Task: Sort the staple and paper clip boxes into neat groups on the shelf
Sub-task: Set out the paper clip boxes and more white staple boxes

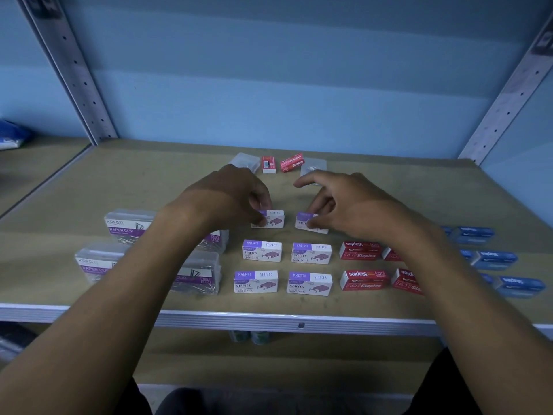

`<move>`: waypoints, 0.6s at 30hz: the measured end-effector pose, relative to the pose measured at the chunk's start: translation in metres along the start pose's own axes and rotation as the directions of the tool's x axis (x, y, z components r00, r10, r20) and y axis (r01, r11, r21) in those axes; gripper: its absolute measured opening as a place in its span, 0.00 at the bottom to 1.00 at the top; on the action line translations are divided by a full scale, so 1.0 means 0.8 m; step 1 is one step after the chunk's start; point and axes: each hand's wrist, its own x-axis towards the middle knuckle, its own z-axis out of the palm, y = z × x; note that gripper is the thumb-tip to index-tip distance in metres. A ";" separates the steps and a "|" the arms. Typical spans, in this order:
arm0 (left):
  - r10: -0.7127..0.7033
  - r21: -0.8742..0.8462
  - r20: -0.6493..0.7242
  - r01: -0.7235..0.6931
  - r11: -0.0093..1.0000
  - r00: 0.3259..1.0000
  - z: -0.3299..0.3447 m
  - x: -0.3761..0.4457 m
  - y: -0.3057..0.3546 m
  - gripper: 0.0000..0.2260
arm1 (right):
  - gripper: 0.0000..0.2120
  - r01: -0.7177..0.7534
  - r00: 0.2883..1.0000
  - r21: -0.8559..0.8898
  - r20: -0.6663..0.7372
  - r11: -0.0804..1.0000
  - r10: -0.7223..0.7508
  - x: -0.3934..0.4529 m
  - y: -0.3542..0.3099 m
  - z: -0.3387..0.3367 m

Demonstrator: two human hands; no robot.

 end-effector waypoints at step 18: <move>-0.004 -0.024 -0.013 0.004 1.000 1.000 -0.001 -0.013 0.000 0.09 | 0.08 0.002 1.000 -0.027 -0.005 1.000 -0.002 -0.003 0.018 -0.002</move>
